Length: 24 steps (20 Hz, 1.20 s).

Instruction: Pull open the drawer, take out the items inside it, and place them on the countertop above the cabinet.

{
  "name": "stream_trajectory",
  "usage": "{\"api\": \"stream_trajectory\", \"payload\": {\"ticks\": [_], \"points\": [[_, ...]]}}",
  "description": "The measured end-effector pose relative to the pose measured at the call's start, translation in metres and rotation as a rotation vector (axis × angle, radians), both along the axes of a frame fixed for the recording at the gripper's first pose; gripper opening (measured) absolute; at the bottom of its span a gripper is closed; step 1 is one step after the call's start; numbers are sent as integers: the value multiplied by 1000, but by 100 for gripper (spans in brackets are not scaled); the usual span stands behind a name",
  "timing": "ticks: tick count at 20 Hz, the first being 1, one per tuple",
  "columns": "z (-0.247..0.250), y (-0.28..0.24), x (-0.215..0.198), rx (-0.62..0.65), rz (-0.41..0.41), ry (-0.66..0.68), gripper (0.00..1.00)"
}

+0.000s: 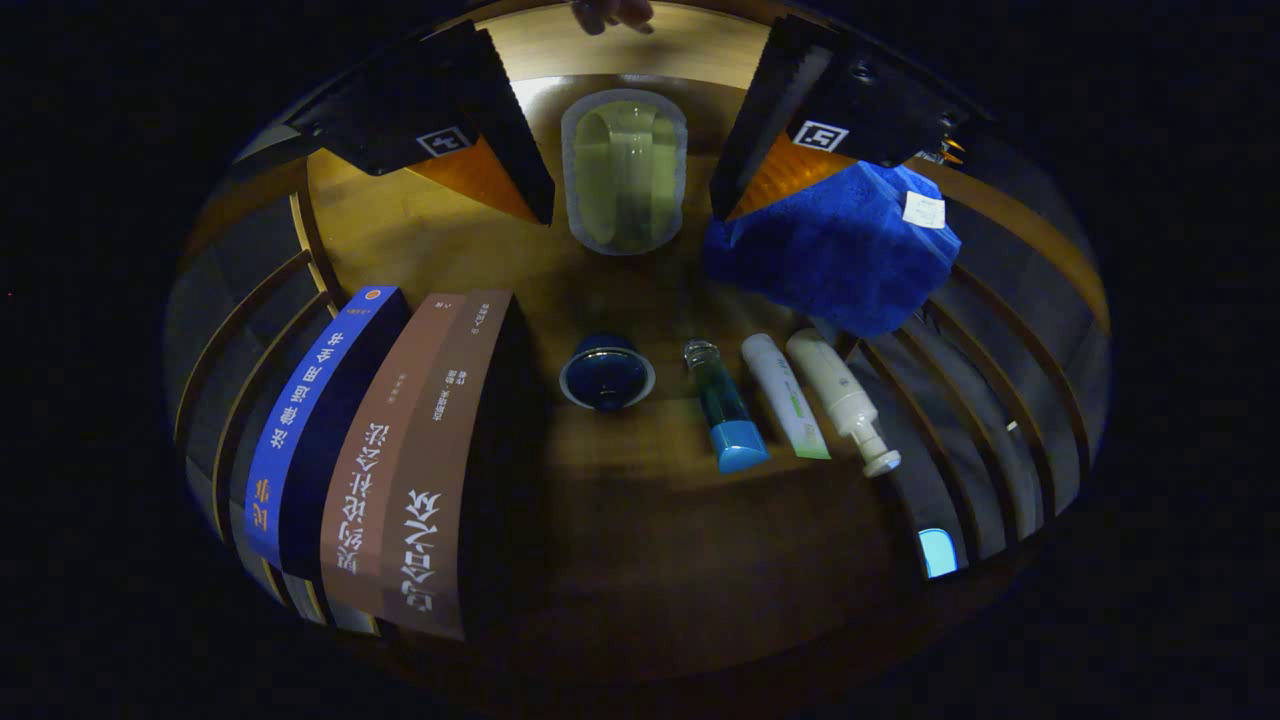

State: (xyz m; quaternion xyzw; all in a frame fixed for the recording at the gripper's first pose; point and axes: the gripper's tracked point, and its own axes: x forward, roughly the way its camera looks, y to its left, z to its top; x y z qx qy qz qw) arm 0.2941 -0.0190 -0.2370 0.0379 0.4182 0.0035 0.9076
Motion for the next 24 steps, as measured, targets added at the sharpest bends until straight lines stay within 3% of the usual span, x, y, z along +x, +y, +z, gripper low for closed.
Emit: {"api": "stream_trajectory", "payload": {"ticks": [7,15,24], "points": [[35,10,-64,4,11,-148,100],[90,22,-196,43,47,-488,99],[34,20,-317,-16,48,-657,99]]}}
